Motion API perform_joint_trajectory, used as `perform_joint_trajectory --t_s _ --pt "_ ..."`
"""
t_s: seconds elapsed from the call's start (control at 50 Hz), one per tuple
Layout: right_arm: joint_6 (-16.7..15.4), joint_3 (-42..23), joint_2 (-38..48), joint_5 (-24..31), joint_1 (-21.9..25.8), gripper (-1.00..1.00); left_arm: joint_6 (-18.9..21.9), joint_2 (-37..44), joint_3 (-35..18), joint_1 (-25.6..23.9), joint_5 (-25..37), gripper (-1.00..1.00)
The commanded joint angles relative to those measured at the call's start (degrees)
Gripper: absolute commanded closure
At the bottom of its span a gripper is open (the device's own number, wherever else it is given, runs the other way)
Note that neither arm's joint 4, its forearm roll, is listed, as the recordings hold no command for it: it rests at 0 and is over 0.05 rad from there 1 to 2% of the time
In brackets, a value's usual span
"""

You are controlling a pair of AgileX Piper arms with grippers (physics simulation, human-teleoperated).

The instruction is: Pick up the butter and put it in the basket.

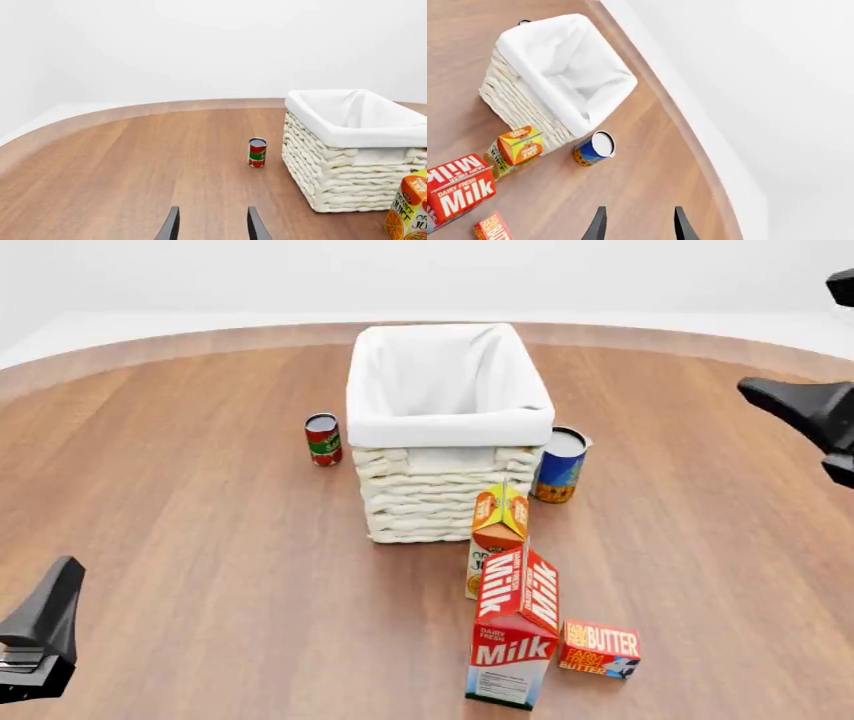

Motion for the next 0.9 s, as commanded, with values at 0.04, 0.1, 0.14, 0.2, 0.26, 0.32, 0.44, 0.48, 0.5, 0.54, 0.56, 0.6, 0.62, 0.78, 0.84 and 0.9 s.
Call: perform_joint_trajectory --t_s 0.04,0.1,0.14,0.2,0.26,0.32,0.44,0.48,0.5,0.54,0.56,0.6,0.62,0.78,0.84,0.9 --pt "-7.76 -17.02 9.12 15.04 5.01 -1.00 0.00 0.00 0.00 0.00 0.00 -1.00" --pt "-9.27 -17.19 9.75 15.68 4.38 -1.00 0.00 0.00 0.00 0.00 0.00 -1.00" --pt "-10.50 -17.08 10.30 16.53 3.97 -1.00 0.00 0.00 0.00 0.00 0.00 -1.00" --pt "-13.50 -14.53 9.76 17.90 3.91 -1.00 0.00 0.00 0.00 0.00 0.00 -1.00" --pt "-14.09 -14.45 9.81 19.23 4.22 -1.00 0.00 0.00 0.00 0.00 0.00 -1.00" --pt "-16.51 -14.66 9.53 22.14 4.65 -1.00 0.00 0.00 0.00 0.00 0.00 -1.00" --pt "-18.32 -14.96 9.12 26.26 4.80 -1.00 0.00 0.00 0.00 0.00 0.00 -1.00" --pt "-21.41 -12.34 7.01 28.06 4.82 -1.00 0.00 0.00 0.00 0.00 0.00 -1.00" --pt "-19.74 -13.74 7.08 30.36 6.93 -1.00 0.00 0.00 0.00 0.00 0.00 -1.00" --pt "-17.64 -13.93 6.24 31.79 12.08 -1.00 0.00 0.00 0.00 0.00 0.00 -1.00" --pt "-15.45 -14.51 7.37 31.82 13.07 -1.00 0.00 0.00 0.00 0.00 0.00 -1.00" --pt "-16.55 -14.90 7.51 31.82 12.01 -1.00 0.00 0.00 0.00 0.00 0.00 -1.00" --pt "-16.91 -14.64 7.57 31.82 11.50 -1.00 0.00 0.00 0.00 0.00 0.00 -1.00" --pt "-16.54 -10.90 8.26 31.83 10.46 -1.00 0.00 0.00 0.00 0.00 0.00 -1.00" --pt "-15.56 -9.70 8.20 31.83 11.33 -1.00 0.00 0.00 0.00 0.00 0.00 -1.00" --pt "-14.80 -8.65 8.17 31.83 11.86 -1.00 0.00 0.00 0.00 0.00 0.00 -1.00"
